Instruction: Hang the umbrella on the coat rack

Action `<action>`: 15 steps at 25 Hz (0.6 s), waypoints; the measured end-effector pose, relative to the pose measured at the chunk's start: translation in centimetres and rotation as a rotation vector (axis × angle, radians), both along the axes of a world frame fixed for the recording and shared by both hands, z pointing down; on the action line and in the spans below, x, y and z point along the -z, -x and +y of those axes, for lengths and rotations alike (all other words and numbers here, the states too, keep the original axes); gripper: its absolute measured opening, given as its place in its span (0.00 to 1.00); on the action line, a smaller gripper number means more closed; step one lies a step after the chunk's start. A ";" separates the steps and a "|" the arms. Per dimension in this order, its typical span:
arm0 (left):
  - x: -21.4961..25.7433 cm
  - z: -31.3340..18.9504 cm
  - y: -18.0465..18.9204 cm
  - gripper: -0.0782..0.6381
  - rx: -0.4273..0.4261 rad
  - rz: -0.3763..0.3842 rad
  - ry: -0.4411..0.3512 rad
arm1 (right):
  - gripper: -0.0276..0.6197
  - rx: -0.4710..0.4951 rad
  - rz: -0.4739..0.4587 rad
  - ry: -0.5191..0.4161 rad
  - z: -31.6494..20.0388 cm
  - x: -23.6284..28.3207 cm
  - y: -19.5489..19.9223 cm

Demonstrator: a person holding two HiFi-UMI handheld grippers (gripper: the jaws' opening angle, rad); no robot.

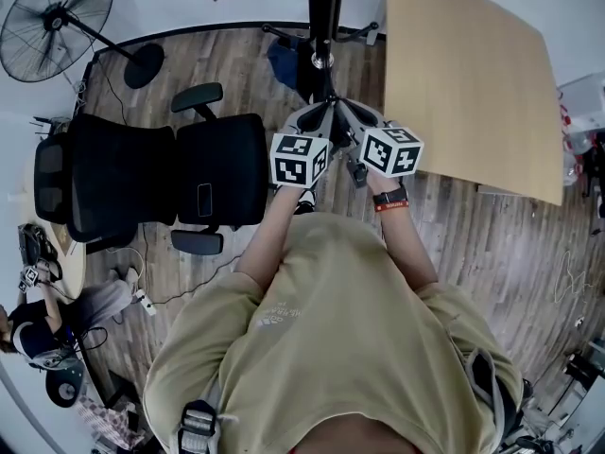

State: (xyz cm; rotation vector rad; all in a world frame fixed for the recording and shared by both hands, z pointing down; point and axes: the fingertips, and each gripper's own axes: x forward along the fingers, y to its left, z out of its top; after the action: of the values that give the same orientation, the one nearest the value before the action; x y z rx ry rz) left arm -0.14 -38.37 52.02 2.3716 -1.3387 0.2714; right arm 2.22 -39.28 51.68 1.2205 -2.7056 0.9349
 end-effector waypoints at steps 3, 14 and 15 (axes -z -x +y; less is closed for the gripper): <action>0.3 0.5 -0.1 0.14 0.004 0.003 -0.010 | 0.07 -0.006 0.017 -0.017 0.5 0.2 -0.3; 2.4 3.7 0.1 0.14 0.050 0.028 -0.050 | 0.07 -0.053 0.062 -0.094 3.7 2.4 -2.6; 2.7 4.0 0.2 0.14 0.057 0.028 -0.058 | 0.07 -0.060 0.062 -0.100 4.1 2.5 -2.8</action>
State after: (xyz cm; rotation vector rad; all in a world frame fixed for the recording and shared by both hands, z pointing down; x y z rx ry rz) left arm -0.38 -34.32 49.33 2.3710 -1.4172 0.1842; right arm 5.06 -35.20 49.22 1.3317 -2.7110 0.7620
